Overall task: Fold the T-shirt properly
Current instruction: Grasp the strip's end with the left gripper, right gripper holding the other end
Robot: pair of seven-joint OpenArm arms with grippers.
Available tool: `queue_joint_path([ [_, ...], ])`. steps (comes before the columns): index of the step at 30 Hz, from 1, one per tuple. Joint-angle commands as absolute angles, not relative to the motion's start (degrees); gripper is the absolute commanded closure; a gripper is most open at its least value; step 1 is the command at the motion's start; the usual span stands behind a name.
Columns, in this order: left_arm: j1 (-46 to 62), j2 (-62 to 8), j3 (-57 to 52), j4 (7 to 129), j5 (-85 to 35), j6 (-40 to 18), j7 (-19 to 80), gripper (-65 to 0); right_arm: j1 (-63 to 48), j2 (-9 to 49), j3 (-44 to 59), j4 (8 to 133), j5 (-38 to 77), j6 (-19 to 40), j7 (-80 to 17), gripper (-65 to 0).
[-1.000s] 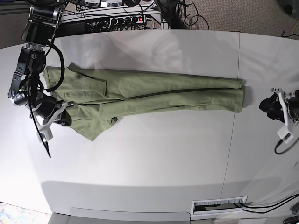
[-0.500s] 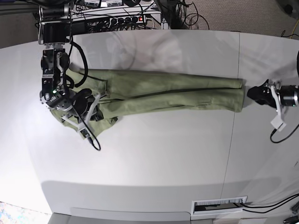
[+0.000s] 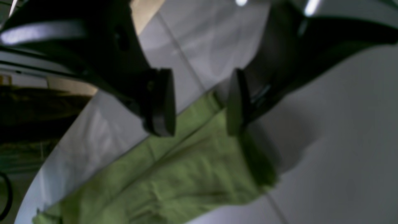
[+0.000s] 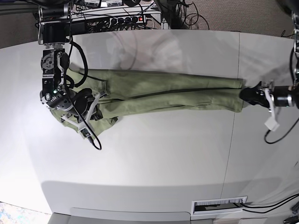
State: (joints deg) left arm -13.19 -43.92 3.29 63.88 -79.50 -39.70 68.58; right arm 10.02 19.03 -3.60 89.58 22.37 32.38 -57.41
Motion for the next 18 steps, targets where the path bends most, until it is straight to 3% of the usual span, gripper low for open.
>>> queue_joint_path([
  [1,-14.44,-45.52,2.59,64.47,-80.09,-40.0,68.16,-28.8,11.42,19.7,-3.27,90.54,22.87,32.29,-56.55,0.0],
  [18,-14.31,-41.47,2.59,58.89,-76.49,-40.0,63.0,-28.8,11.42,19.88,-3.27,90.54,23.07,32.27,-57.04,0.0],
])
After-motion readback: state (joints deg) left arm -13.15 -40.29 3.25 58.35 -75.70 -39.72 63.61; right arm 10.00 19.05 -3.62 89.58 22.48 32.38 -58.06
